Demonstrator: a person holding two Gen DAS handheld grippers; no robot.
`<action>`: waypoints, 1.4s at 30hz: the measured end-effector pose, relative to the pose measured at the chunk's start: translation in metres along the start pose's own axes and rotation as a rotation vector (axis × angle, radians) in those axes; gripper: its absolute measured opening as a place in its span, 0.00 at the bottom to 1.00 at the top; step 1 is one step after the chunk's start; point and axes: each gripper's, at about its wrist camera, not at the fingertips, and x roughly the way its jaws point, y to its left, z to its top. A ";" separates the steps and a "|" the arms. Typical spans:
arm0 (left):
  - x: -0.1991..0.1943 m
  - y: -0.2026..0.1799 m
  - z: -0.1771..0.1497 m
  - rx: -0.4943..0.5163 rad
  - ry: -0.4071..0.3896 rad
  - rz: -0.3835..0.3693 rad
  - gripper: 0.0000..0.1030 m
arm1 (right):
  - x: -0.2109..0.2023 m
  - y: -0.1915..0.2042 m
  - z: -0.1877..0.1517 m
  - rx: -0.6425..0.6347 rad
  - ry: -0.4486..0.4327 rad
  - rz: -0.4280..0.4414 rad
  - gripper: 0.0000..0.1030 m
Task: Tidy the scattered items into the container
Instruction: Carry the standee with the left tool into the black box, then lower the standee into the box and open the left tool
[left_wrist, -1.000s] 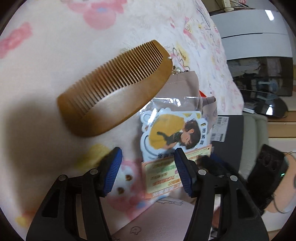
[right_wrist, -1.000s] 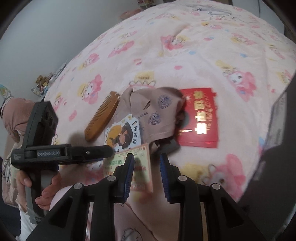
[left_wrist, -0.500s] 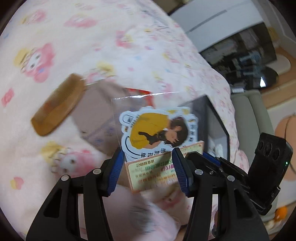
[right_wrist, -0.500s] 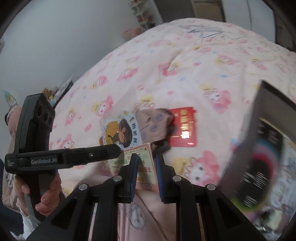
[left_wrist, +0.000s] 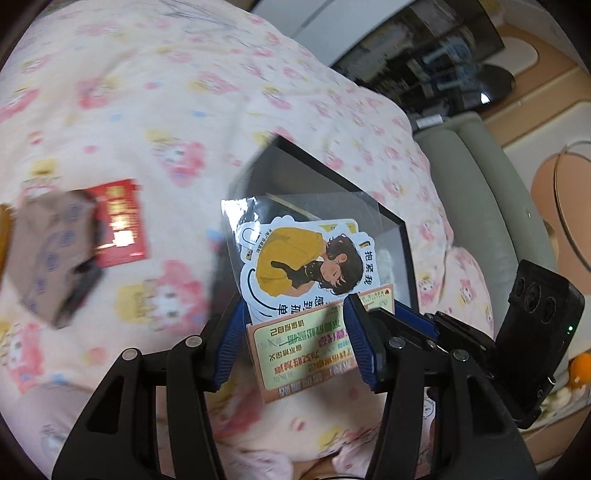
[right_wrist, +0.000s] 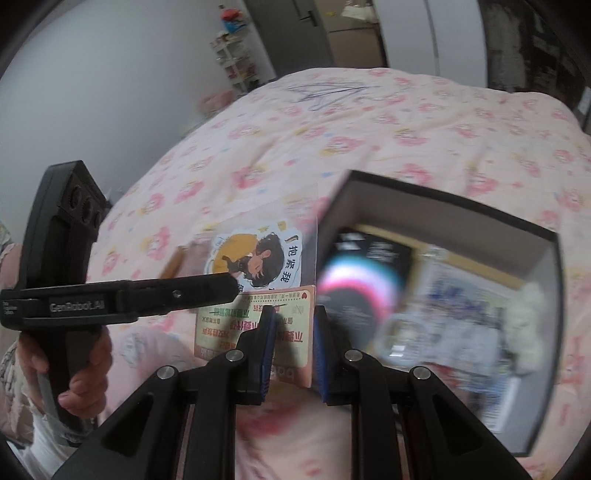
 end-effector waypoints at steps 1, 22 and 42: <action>0.010 -0.006 0.002 0.004 0.013 -0.003 0.52 | 0.000 -0.009 -0.001 0.013 0.001 -0.010 0.16; 0.117 -0.049 0.011 0.088 0.145 0.194 0.52 | 0.040 -0.110 -0.021 0.281 0.142 -0.105 0.19; 0.105 -0.039 0.011 0.047 0.124 0.126 0.49 | 0.034 -0.129 -0.024 0.353 0.112 -0.108 0.19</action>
